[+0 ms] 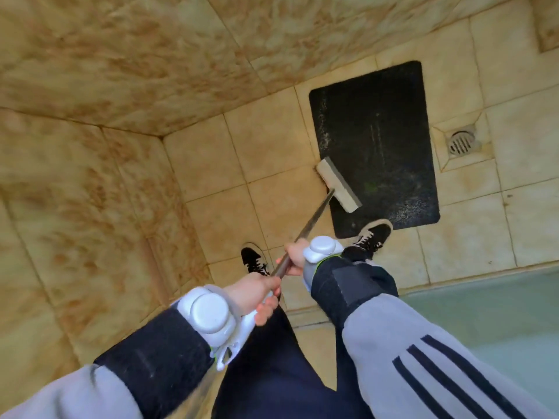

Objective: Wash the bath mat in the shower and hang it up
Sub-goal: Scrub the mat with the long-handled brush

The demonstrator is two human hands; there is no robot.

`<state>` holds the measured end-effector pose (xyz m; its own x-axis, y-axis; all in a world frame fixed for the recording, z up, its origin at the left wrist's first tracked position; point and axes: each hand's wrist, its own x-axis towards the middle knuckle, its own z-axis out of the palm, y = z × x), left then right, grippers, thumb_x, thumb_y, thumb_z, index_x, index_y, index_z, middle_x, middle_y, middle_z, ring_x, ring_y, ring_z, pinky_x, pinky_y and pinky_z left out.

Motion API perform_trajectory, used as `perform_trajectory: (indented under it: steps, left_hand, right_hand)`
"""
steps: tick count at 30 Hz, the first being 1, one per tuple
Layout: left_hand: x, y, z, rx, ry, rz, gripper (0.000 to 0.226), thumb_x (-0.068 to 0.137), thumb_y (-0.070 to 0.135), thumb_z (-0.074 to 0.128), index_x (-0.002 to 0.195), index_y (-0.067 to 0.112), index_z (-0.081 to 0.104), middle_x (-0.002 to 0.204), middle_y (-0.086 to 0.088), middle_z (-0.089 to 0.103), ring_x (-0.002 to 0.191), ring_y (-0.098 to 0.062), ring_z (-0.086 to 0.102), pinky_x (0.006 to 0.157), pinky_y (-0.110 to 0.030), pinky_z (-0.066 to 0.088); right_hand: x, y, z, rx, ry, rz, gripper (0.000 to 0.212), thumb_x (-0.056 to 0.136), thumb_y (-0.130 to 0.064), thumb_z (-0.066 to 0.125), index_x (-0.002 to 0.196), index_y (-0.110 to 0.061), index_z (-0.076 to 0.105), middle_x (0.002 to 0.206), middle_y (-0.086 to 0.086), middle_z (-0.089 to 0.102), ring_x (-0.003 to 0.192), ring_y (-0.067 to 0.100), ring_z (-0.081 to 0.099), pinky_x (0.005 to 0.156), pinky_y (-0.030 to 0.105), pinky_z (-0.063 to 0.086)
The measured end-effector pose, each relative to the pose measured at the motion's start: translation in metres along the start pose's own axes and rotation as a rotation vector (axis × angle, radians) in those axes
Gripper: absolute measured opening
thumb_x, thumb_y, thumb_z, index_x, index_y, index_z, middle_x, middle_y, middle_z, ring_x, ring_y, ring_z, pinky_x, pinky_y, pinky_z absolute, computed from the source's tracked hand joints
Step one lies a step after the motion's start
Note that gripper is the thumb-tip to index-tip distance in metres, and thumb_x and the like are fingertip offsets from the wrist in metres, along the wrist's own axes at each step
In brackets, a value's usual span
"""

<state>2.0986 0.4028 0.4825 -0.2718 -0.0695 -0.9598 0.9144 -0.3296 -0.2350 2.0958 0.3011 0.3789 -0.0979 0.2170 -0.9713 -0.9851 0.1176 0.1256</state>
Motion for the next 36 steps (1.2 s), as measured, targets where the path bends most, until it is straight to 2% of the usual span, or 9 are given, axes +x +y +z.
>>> perform_trajectory:
  steps: [3,8,13,16,21,27,30,33,36]
  left_hand:
    - [-0.010,-0.003,-0.012,0.002,0.004,-0.022,0.033,0.101,0.018,0.030,0.069,0.011,0.034,0.034,0.004,0.030,0.021,-0.006,0.023,0.031,-0.004,0.023]
    - [0.006,0.023,0.033,0.146,-0.018,0.051,0.030,0.100,0.021,0.035,0.072,0.010,0.035,0.032,0.002,0.035,0.021,-0.009,0.028,0.034,-0.007,0.029]
    - [0.024,0.046,0.099,0.222,-0.020,0.152,0.030,0.099,0.027,0.040,0.073,0.010,0.039,0.036,-0.003,0.039,0.023,-0.013,0.035,0.034,-0.013,0.035]
    - [0.017,0.045,0.107,0.231,-0.049,0.152,0.033,0.099,0.035,0.042,0.075,0.011,0.039,0.046,-0.005,0.040,0.026,-0.014,0.036,0.035,-0.015,0.038]
    - [0.015,0.045,0.105,0.288,-0.107,0.122,0.033,0.100,0.032,0.038,0.076,0.010,0.037,0.035,0.000,0.037,0.023,-0.011,0.034,0.035,-0.010,0.034]
    - [0.042,0.058,0.135,0.212,-0.264,0.058,0.034,0.103,0.022,0.032,0.071,0.010,0.038,0.045,-0.003,0.038,0.023,-0.009,0.035,0.034,-0.008,0.030]
    - [0.061,0.060,0.151,0.090,-0.286,0.055,0.034,0.102,0.013,0.032,0.069,0.009,0.038,0.048,-0.005,0.038,0.024,-0.009,0.036,0.032,-0.007,0.031]
    - [0.080,0.061,0.155,0.065,-0.301,-0.005,0.037,0.103,0.016,0.028,0.067,0.010,0.035,0.030,0.003,0.033,0.019,-0.005,0.029,0.028,-0.005,0.021]
    - [0.086,0.061,0.139,0.015,-0.282,-0.060,0.039,0.103,0.021,0.028,0.065,0.012,0.032,0.030,0.005,0.029,0.018,-0.004,0.026,0.024,-0.008,0.018]
  right_hand:
    - [-0.001,0.003,0.022,0.001,-0.028,-0.037,0.028,0.100,-0.004,0.032,0.072,-0.007,0.036,0.061,0.012,0.056,0.057,0.015,0.054,0.066,0.034,0.053]
    - [0.002,-0.007,-0.030,0.085,0.142,-0.138,0.028,0.100,-0.008,0.035,0.072,-0.009,0.037,0.040,0.005,0.054,0.053,0.017,0.050,0.048,0.030,0.042]
    - [-0.001,-0.013,-0.099,0.222,0.218,-0.194,0.035,0.096,-0.002,0.035,0.062,-0.009,0.035,0.025,-0.001,0.040,0.021,0.012,0.039,0.032,0.013,0.032]
    - [-0.007,-0.011,-0.104,0.177,0.212,-0.176,0.036,0.097,-0.003,0.034,0.061,-0.009,0.034,0.024,-0.001,0.039,0.018,0.012,0.038,0.031,0.010,0.031]
    - [-0.016,-0.002,-0.110,0.229,0.270,-0.235,0.029,0.095,0.000,0.036,0.067,-0.007,0.036,0.024,0.000,0.041,0.030,0.018,0.042,0.043,0.026,0.035]
    - [-0.009,0.002,-0.165,0.237,0.398,-0.187,0.031,0.096,-0.002,0.035,0.066,-0.007,0.039,0.023,-0.001,0.044,0.019,0.006,0.044,0.028,0.011,0.037]
    - [-0.001,0.006,-0.185,0.213,0.396,-0.150,0.032,0.100,-0.010,0.034,0.068,-0.013,0.038,0.045,0.004,0.054,0.021,0.002,0.047,0.032,0.012,0.042]
    - [0.017,0.005,-0.187,0.242,0.458,-0.130,0.032,0.099,-0.004,0.032,0.067,-0.008,0.034,0.027,0.001,0.043,0.029,0.013,0.047,0.037,0.023,0.040]
    - [0.028,0.002,-0.177,0.230,0.412,-0.102,0.031,0.098,-0.006,0.033,0.068,-0.007,0.039,0.031,0.004,0.047,0.050,0.018,0.043,0.060,0.027,0.045]
